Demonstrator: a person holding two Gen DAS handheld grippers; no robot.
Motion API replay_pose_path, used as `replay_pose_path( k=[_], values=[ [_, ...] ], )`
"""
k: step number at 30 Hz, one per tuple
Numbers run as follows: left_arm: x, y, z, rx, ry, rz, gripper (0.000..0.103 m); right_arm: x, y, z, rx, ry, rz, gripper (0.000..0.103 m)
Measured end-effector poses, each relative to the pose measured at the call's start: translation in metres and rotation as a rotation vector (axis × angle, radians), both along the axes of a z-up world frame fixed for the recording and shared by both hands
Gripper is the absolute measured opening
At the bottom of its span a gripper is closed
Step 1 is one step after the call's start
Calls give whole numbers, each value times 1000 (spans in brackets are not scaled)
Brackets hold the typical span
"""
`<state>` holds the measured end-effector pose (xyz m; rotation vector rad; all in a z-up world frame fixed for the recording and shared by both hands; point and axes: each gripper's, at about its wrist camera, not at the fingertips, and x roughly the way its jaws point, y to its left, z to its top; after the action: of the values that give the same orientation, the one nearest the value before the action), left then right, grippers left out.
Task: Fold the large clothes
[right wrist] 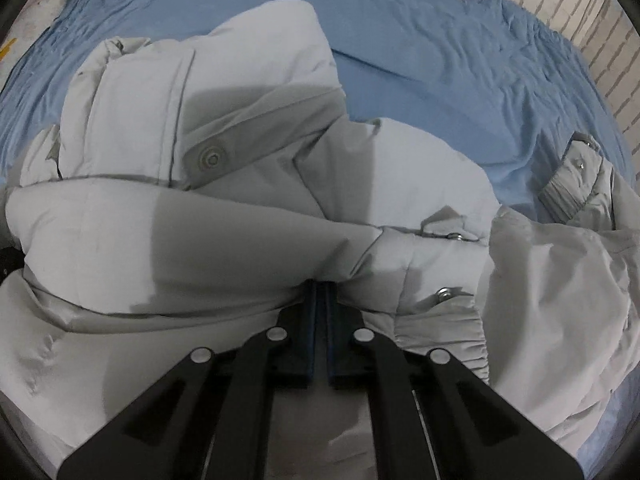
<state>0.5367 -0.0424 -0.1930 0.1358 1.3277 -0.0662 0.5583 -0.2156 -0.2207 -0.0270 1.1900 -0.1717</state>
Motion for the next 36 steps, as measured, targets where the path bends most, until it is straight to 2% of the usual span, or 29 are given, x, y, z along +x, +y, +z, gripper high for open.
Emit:
replay_pose_path(
  k=[2,3,6,9,13,16,18,20,26,34,36],
  values=[
    [-11,-3,7,23,-45,-9,26,-13,0,10,23,-43,15,3],
    [-19,-6,13,21,-70,-10,26,-18,-5,16,53,-71,20,7],
    [-50,-4,32,-9,-161,-28,26,-53,-13,39,156,-191,24,8],
    [-82,-11,40,29,-231,-71,26,-84,-12,46,177,-238,35,8],
    [-95,-10,29,29,-216,-48,26,-87,-3,23,162,-186,53,8],
    [-93,-21,15,96,-220,-85,27,-84,8,5,111,-152,85,8],
    [-90,-27,12,124,-222,-94,27,-84,19,1,46,-145,109,8],
    [-88,-28,8,132,-227,-100,27,-87,23,-3,22,-143,115,8],
    [-88,-12,4,59,-225,-75,27,-90,20,-6,52,-139,103,8],
    [-77,1,0,10,-214,-59,27,-80,6,-14,133,-113,85,7],
    [-79,15,1,4,-215,-59,27,-80,6,-15,143,-112,83,7]
  ],
)
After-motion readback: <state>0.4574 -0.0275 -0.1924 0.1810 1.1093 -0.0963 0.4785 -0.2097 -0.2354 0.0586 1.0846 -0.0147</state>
